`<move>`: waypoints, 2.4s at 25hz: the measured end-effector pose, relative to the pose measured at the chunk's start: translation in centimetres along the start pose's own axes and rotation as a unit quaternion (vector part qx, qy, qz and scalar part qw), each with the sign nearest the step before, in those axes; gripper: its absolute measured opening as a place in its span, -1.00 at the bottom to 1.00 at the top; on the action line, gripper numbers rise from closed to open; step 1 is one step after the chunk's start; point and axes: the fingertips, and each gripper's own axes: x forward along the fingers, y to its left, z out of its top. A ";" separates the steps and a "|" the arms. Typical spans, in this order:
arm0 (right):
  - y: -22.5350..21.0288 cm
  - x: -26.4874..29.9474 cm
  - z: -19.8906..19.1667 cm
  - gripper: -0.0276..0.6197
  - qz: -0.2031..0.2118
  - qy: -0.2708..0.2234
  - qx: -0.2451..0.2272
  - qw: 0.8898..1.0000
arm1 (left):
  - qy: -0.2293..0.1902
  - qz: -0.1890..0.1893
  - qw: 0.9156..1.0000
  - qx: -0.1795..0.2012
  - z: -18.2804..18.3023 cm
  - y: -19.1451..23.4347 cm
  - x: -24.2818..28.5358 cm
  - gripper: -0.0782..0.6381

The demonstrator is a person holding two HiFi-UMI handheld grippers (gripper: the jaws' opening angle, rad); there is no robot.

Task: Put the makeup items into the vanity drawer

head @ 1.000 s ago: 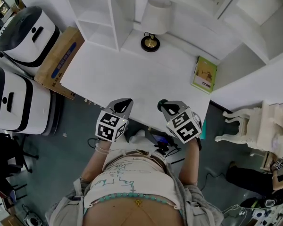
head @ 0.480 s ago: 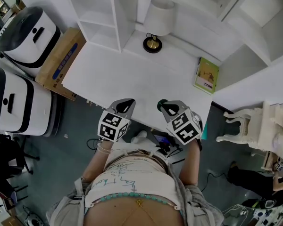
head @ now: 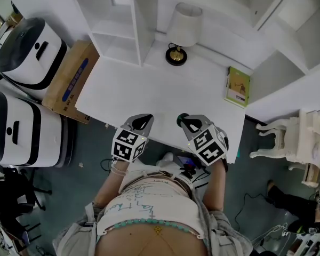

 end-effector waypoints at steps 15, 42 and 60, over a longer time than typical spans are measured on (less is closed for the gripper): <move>2.2 4.3 6.6 -0.82 -0.047 -0.016 0.021 0.999 | 0.006 -0.018 1.000 0.004 -1.4 7.7 -3.7 -0.78; 7.3 10.0 12.7 -0.82 -0.033 -0.004 -0.002 0.999 | 0.022 0.053 0.998 -0.039 -8.1 19.3 -9.1 -0.78; 8.7 10.6 11.4 -0.82 -0.041 0.028 0.030 0.998 | 0.062 0.087 0.992 -0.062 -14.6 25.2 -10.4 -0.77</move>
